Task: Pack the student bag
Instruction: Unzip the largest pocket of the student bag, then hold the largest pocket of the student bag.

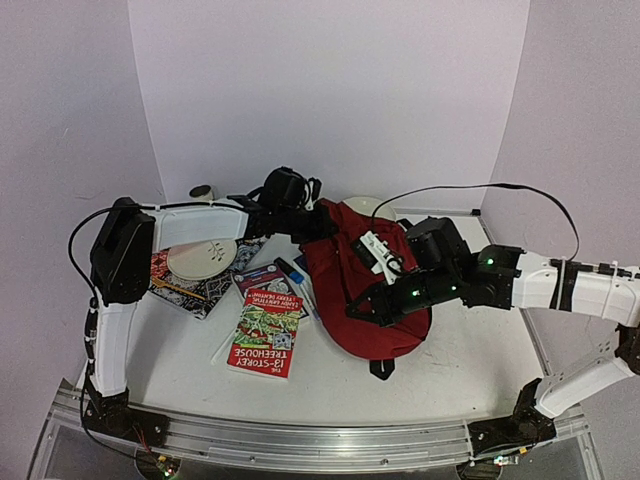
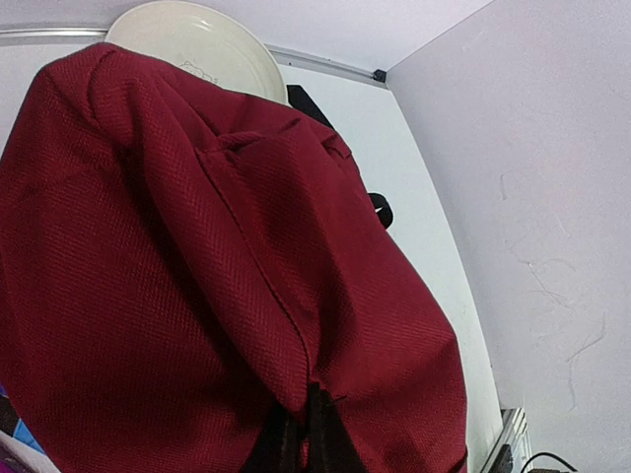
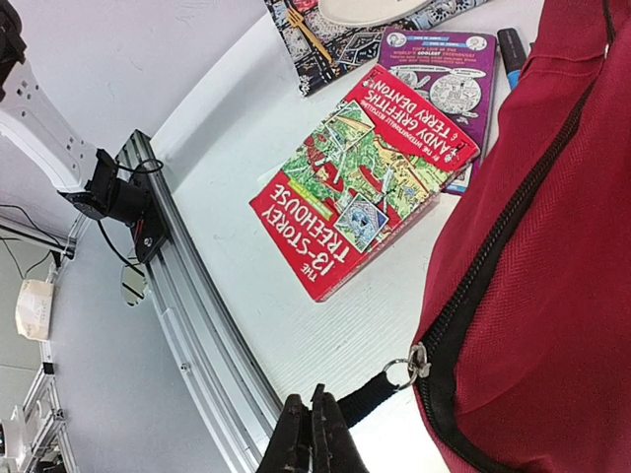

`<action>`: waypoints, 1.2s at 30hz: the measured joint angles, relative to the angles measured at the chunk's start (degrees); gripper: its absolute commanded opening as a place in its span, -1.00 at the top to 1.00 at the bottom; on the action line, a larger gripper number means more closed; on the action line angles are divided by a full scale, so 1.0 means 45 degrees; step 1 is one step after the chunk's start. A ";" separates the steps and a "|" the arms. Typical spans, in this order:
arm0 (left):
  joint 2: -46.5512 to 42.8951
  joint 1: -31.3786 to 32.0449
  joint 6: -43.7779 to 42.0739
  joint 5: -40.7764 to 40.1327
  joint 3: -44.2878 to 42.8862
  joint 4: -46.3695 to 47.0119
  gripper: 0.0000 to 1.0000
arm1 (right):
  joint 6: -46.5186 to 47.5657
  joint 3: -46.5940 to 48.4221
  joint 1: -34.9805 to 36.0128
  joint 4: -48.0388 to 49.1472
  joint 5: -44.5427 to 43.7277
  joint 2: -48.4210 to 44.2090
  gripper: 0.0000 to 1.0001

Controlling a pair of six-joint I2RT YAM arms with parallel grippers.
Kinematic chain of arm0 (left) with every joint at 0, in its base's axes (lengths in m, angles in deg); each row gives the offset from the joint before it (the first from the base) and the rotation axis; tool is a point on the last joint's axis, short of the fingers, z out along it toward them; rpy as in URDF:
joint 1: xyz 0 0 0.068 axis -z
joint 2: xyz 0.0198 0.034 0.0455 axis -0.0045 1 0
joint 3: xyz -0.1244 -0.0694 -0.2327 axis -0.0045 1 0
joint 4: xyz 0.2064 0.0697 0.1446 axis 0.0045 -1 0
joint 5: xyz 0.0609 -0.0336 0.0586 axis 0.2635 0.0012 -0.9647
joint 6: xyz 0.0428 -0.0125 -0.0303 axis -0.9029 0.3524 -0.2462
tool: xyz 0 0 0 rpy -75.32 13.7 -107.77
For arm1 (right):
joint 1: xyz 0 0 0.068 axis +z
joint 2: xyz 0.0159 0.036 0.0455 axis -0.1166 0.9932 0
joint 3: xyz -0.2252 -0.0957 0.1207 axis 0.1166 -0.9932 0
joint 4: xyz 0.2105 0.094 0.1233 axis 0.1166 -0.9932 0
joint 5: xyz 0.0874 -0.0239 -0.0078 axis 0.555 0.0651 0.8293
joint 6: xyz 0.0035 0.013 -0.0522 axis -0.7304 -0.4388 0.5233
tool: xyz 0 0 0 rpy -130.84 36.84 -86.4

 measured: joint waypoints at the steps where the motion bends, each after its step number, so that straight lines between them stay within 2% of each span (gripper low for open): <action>1: 0.0045 -0.0009 -0.0075 0.0051 -0.0012 -0.0048 0.55 | 0.0027 0.0000 0.0021 0.0027 0.0006 0.0021 1.00; 5: 0.0013 -0.0102 -0.0101 0.0080 0.0089 -0.0080 0.02 | 0.0135 0.0005 0.0177 0.0397 0.0011 0.0398 1.00; 8: -0.0547 -0.0196 -0.0075 -0.0128 0.0950 -0.0010 -0.20 | 0.0191 0.0010 0.0260 0.0811 0.0002 0.0919 1.00; 15: -0.3775 -0.0307 0.0531 -0.0580 0.4411 -0.0019 -0.45 | 0.0288 0.0127 0.0285 0.1718 -0.0106 0.1762 1.00; 19: -0.5856 -0.0217 0.1107 -0.0649 0.6363 -0.0008 -0.51 | 0.0406 0.0282 0.0285 0.2035 -0.0130 0.1990 1.00; 23: -0.6841 0.0351 0.1741 -0.0709 0.7693 0.0002 -0.54 | 0.0475 0.0346 0.0285 0.2242 -0.0109 0.2165 1.00; 30: -0.6335 0.2490 0.2503 -0.0742 0.8203 0.0221 -0.52 | 0.0595 0.0408 0.0285 0.2454 0.0076 0.2461 1.00; 36: -0.5656 0.2783 0.2846 -0.0736 0.8203 0.0625 -0.34 | 0.0699 0.0408 0.0285 0.2615 0.0096 0.2475 1.00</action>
